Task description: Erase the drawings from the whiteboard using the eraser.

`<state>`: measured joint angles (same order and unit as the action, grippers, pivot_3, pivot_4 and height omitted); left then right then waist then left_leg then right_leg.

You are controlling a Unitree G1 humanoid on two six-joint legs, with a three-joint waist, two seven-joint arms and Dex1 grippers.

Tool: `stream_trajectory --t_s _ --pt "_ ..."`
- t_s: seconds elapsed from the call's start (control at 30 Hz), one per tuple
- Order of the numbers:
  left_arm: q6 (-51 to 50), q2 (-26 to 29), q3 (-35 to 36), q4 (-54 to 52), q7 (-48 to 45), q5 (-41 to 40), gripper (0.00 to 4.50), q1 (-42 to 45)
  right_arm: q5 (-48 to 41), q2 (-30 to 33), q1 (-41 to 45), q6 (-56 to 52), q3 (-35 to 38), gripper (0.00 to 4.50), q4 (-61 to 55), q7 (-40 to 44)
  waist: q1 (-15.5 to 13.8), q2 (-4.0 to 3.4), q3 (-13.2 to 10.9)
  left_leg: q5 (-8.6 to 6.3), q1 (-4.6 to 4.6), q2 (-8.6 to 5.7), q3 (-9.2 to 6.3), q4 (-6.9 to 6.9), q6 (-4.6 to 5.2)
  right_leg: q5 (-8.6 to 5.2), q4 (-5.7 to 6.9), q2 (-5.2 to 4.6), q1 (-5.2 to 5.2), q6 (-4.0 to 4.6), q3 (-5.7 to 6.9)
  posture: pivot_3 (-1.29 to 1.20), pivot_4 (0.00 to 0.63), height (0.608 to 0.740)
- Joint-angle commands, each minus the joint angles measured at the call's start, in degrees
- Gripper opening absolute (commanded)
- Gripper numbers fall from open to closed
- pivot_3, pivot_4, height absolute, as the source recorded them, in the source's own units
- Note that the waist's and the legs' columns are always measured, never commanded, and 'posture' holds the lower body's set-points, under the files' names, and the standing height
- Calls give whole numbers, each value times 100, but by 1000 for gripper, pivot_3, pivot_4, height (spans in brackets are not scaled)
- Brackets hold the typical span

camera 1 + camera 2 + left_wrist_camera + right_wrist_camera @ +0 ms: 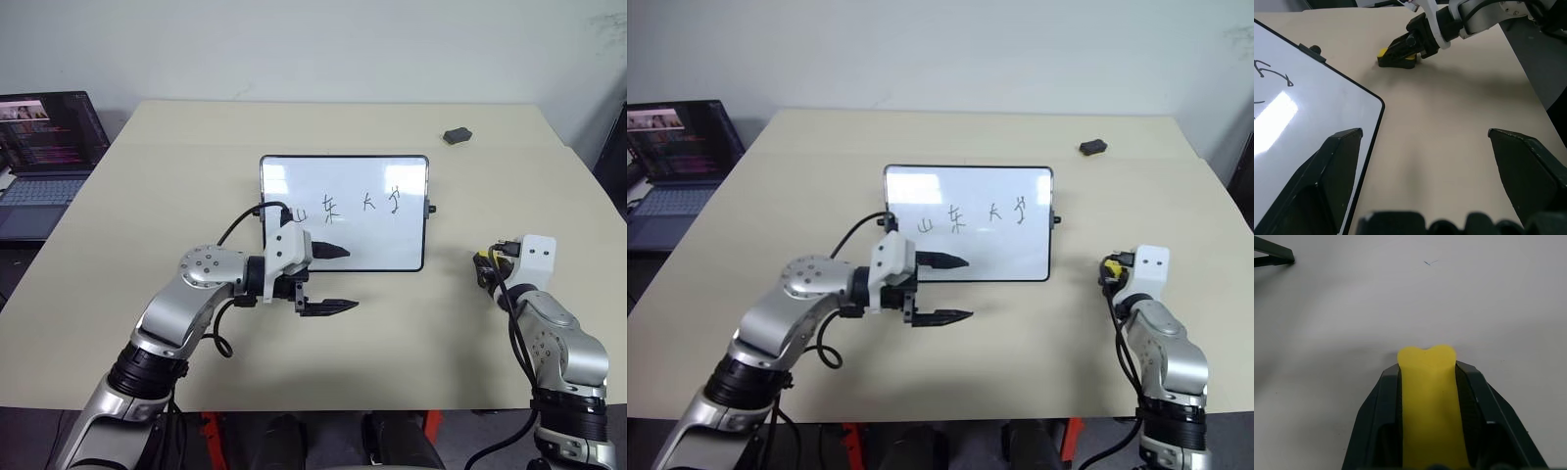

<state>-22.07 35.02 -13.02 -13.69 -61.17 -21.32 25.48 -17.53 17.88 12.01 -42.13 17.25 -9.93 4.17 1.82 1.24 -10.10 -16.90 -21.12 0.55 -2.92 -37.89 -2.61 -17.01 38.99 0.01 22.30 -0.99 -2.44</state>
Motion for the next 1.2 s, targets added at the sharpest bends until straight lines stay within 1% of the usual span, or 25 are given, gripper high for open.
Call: stream_trajectory --t_s 0.03,0.2,0.47,0.63,0.77,0.87,0.97,1.07,1.13,1.2 --pt "56 -30 291 -174 305 49 4500 -66 -30 65 22 71 108 1128 -161 58 -1 0 0 0 0 0 -1 0 0 0 0 0 0 0 1 0 150 740" --pt "-78 -236 566 -378 965 2 4500 -405 -39 130 -192 93 117 1126 -324 221 -2 0 0 0 0 1 -2 -1 0 0 0 -1 0 0 1 0 150 740" --pt "-608 -221 742 -1128 1505 -152 4500 -939 -106 213 -601 119 -24 1123 -741 588 -6 0 0 0 1 1 -2 -1 1 0 2 -4 -1 0 2 0 150 740" --pt "-616 -373 886 -1255 1984 13 4500 -990 -90 256 -819 100 -303 1123 -1100 828 -1 0 0 0 6 1 0 -1 0 0 3 -4 -4 0 0 0 150 740" --pt "-682 -372 898 -1327 2138 18 4500 -1072 -108 473 -1140 144 -607 1123 -1556 1221 -11 0 0 0 5 0 -1 -1 0 0 1 -4 -3 -1 1 0 150 740" --pt "-720 -507 915 -1296 2475 113 4500 -991 -163 642 -1239 269 -838 1123 -1782 1575 -9 0 0 0 5 0 -1 -1 0 0 0 -4 -4 -1 0 0 150 740" --pt "-788 -586 895 -1326 2596 90 4500 -895 -239 806 -1293 363 -1028 1123 -1943 1946 -12 1 0 0 6 -1 -4 -4 0 0 2 -4 -8 -1 4 0 150 740" --pt "-835 -543 858 -1320 2529 60 4500 -838 -588 888 -1252 362 -1051 1123 -2250 2334 -9 1 0 0 7 -1 -5 -4 0 0 2 -3 -7 -1 4 0 150 740" --pt "-850 -524 866 -1276 2498 57 4500 -761 -810 862 -1027 330 -979 1123 -2374 2424 -5 2 0 0 7 -1 -5 -4 0 0 1 -3 -7 -2 4 0 150 740" --pt "-853 -511 892 -1210 2479 61 4500 -686 -860 761 -613 406 -915 1123 -2310 2304 8 2 -1 0 7 -1 -4 -5 0 0 2 -3 -8 -2 3 0 150 740"
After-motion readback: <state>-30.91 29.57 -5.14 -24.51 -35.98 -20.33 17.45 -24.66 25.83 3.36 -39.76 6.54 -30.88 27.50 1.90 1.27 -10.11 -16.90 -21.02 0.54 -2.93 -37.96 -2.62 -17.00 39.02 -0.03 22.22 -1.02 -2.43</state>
